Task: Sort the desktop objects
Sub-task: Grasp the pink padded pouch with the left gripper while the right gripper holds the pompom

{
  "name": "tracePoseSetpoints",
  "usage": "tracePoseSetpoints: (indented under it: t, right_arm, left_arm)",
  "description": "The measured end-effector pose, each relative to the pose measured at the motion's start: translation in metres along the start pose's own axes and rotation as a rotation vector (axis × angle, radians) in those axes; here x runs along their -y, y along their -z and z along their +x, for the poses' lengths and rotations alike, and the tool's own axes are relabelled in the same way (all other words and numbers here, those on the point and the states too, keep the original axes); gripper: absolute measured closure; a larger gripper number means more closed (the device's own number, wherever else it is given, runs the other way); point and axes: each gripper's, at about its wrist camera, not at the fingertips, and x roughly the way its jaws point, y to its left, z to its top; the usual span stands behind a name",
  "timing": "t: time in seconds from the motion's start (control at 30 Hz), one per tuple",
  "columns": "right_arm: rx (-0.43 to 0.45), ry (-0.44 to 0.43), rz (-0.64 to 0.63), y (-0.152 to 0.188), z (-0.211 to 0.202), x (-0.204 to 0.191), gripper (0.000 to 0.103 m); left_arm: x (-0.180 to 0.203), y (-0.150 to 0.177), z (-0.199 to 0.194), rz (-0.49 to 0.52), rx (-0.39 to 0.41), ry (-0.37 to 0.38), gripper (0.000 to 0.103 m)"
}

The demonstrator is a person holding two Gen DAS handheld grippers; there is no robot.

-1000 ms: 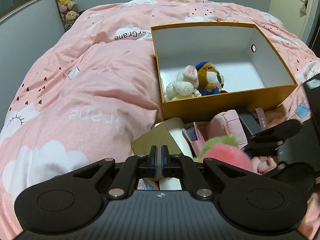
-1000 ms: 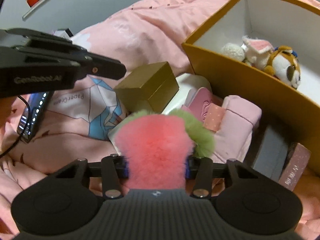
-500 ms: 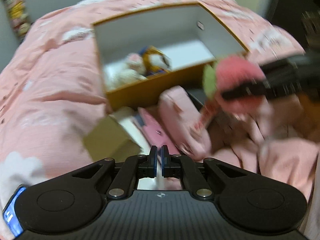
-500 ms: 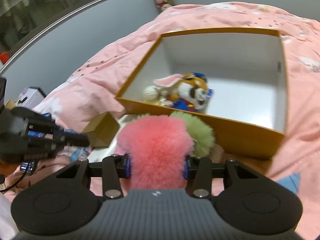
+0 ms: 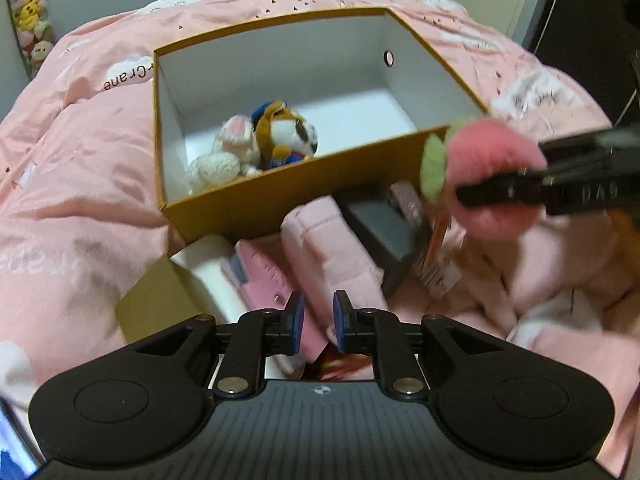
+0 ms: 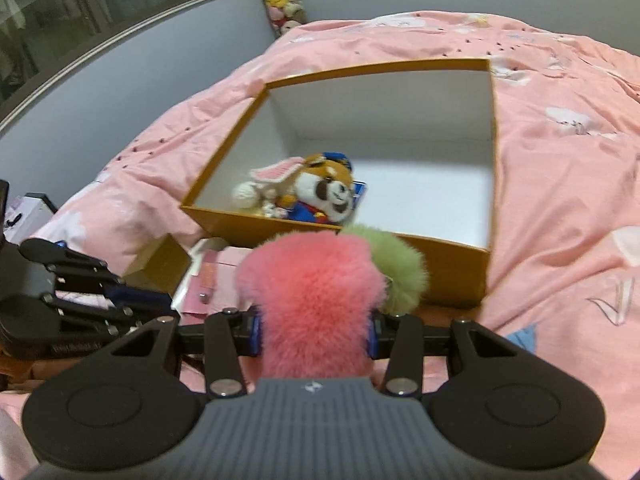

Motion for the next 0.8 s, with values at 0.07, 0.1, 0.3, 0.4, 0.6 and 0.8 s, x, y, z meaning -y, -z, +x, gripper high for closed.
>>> tracePoseSetpoints:
  t: [0.07, 0.1, 0.3, 0.4, 0.6, 0.8]
  right_arm:
    - [-0.004, 0.023, 0.007, 0.001, 0.0, 0.005, 0.056]
    - [-0.004, 0.035, 0.01, 0.002, -0.001, 0.006, 0.056]
    - [-0.012, 0.055, 0.036, 0.004, 0.002, 0.016, 0.056]
    - [-0.016, 0.051, 0.023, 0.004, 0.004, 0.014, 0.056]
    - [-0.022, 0.042, 0.019, 0.004, 0.007, 0.014, 0.056]
    - [-0.023, 0.031, 0.001, 0.005, 0.008, 0.009, 0.056]
  left_arm:
    - [0.002, -0.006, 0.003, -0.011, -0.003, 0.02, 0.074]
    - [0.004, -0.007, 0.006, -0.007, -0.024, 0.039, 0.071]
    - [0.013, -0.008, 0.028, -0.024, -0.079, 0.046, 0.046]
    - [0.015, -0.007, 0.041, -0.026, -0.106, 0.013, 0.046]
    - [0.0, -0.004, 0.046, -0.127, -0.105, 0.037, 0.064]
    - [0.002, -0.004, 0.038, -0.135, -0.069, 0.024, 0.073]
